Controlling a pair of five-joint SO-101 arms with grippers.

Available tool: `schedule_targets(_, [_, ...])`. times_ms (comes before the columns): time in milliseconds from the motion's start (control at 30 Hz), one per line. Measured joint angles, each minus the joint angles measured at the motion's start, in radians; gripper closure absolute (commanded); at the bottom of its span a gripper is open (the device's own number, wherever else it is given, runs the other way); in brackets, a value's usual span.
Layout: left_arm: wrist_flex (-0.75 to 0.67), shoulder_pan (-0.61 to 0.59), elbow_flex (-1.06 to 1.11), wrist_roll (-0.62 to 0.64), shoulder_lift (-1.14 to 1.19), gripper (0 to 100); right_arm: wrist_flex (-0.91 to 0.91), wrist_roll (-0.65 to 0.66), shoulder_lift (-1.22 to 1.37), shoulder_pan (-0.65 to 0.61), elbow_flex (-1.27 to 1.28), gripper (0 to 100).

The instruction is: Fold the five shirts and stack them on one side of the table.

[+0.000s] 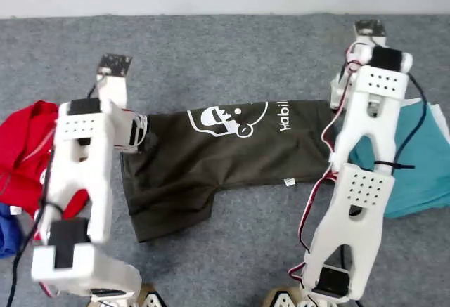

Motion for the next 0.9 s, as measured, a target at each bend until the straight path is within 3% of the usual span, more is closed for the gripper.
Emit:
schedule_targets(267, [-0.006,0.002,-0.144,0.043,0.204,85,0.0,0.0,-0.002,0.003,0.084,70.4])
schedule_targets(400, [-0.006,0.002,-0.18,0.046,0.241,99,0.0,0.0,-0.002,0.003,0.092,70.4])
schedule_targets(900, [-0.031,0.006,-0.249,0.046,0.252,99,0.0,0.0,-0.002,0.003,0.092,70.4])
